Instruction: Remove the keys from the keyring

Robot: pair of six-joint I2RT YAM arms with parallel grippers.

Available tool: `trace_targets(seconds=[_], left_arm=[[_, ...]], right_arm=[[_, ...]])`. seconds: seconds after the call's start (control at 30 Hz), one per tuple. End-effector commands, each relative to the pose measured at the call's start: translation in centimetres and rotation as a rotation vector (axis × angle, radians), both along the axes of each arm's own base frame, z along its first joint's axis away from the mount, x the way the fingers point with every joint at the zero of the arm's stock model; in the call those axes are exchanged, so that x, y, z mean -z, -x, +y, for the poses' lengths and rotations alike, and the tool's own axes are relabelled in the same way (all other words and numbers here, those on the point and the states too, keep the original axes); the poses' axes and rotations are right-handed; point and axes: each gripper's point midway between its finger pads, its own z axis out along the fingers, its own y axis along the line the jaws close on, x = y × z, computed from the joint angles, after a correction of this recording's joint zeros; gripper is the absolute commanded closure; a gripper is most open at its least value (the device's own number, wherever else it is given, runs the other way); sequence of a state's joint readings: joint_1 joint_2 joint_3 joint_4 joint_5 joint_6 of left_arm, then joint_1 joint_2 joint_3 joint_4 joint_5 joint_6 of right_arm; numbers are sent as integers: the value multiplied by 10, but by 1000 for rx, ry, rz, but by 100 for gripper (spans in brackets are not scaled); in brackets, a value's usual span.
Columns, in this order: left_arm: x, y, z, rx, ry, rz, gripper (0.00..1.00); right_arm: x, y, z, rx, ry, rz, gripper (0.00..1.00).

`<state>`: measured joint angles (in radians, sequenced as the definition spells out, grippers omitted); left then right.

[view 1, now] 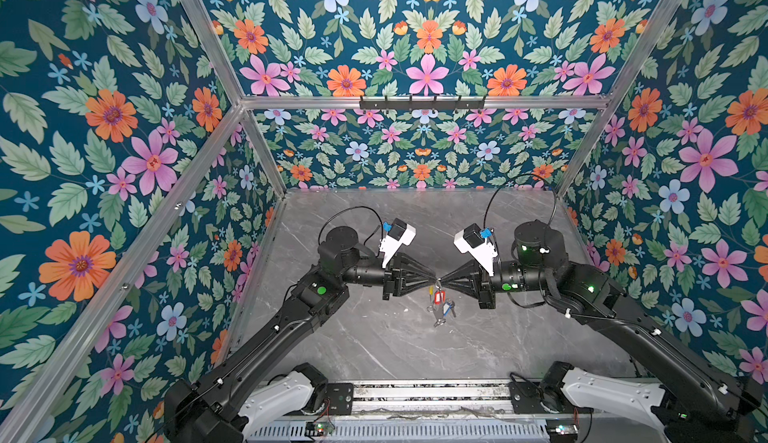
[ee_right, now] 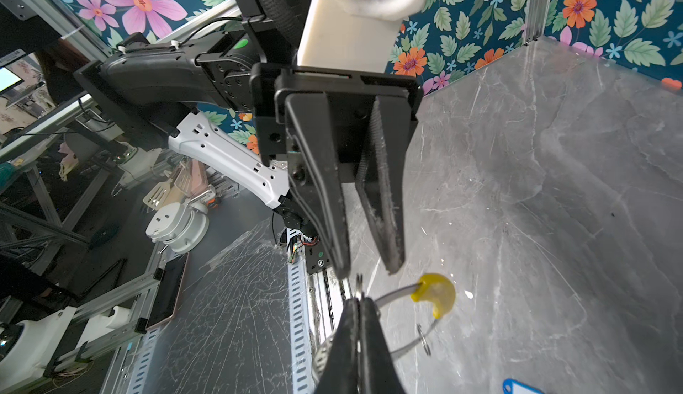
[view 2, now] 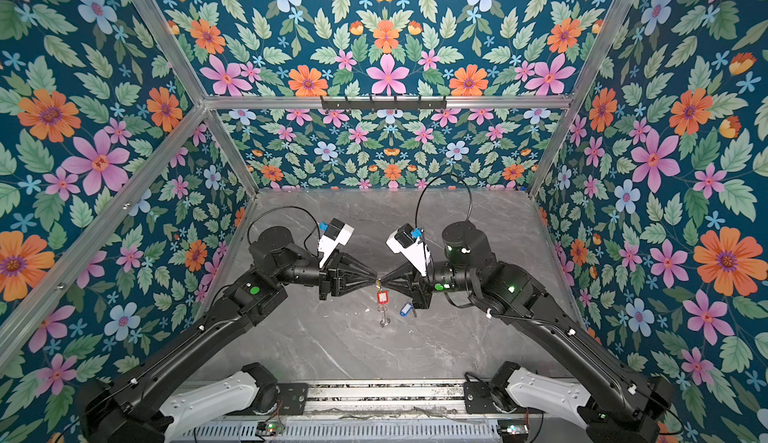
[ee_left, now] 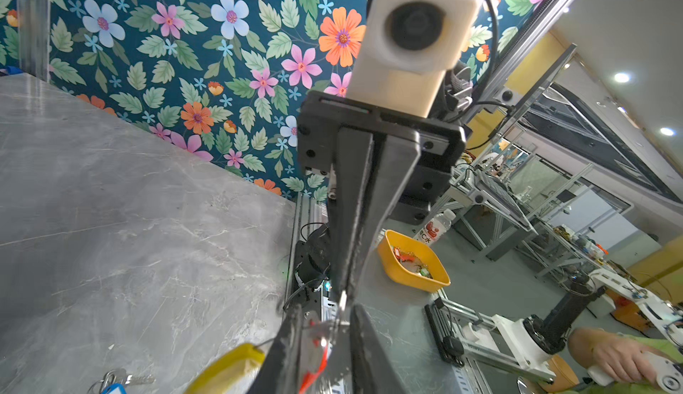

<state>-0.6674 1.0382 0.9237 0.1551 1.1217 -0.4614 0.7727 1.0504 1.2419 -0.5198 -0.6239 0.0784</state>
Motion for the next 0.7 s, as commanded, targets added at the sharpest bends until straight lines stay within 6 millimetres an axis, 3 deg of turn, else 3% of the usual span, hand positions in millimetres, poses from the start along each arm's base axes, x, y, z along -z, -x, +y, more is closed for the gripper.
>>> trace_targets(seconds=[0.0,0.47,0.67], left_arm=[[-3,5,1,30,5,-19,79],[2,5,-1,32,-33,-18,86],[2,3,-3,21,-40,-27,96]], right_arm=[[-5,-5,2,11,-14,-24,100],[-5,-11,3,27,-6,-22,100],[-7,-12,4,24,-8,-24,100]])
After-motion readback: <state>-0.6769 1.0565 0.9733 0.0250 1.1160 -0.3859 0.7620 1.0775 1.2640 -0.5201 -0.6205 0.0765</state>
